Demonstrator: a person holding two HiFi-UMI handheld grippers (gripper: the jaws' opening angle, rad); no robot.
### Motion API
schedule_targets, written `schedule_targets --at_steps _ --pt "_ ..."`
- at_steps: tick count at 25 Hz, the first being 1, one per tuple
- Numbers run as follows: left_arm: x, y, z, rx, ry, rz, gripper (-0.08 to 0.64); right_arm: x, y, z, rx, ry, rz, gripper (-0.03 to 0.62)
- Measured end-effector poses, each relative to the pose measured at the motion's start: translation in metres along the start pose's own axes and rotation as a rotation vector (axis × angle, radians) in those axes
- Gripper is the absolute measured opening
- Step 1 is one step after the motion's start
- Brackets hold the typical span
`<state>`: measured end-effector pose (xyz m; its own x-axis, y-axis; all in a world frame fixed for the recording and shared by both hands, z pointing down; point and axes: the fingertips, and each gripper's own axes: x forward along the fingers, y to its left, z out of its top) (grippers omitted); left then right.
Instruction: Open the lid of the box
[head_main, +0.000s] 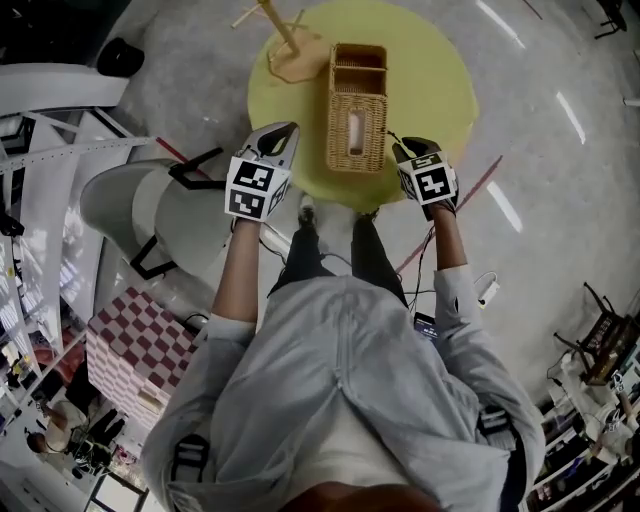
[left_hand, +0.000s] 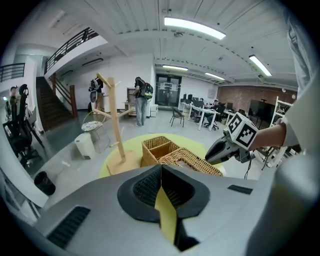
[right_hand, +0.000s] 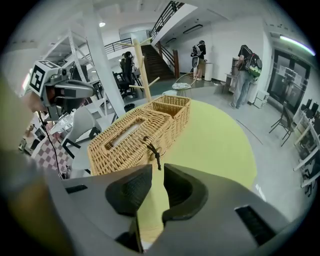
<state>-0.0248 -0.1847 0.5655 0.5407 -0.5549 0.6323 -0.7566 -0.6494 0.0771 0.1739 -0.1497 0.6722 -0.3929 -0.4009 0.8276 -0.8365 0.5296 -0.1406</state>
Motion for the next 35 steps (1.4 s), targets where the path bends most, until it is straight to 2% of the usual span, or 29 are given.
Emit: schedule_targets --at_steps 3,8,17,26,31,35 --pt "0.000 0.001 -0.008 -0.013 0.014 0.019 0.029 0.010 -0.002 -0.004 0.006 0.000 0.005 0.082" --pt "-0.001 -0.001 -0.012 -0.021 0.018 0.027 0.029 0.012 -0.008 -0.004 0.010 -0.001 -0.019 0.023" --pt "-0.014 0.002 -0.007 -0.008 -0.009 0.020 0.029 -0.011 -0.004 0.016 0.034 -0.042 -0.049 0.023" --pt "-0.036 0.008 0.012 0.031 -0.069 -0.027 0.029 -0.051 0.006 0.057 0.018 -0.125 -0.137 0.023" --pt "-0.038 0.001 0.013 0.055 -0.062 -0.069 0.029 -0.045 0.007 0.039 0.023 -0.075 -0.155 0.025" --pt "-0.033 -0.006 0.007 0.065 -0.040 -0.078 0.029 -0.028 0.005 0.023 0.023 -0.041 -0.126 0.079"
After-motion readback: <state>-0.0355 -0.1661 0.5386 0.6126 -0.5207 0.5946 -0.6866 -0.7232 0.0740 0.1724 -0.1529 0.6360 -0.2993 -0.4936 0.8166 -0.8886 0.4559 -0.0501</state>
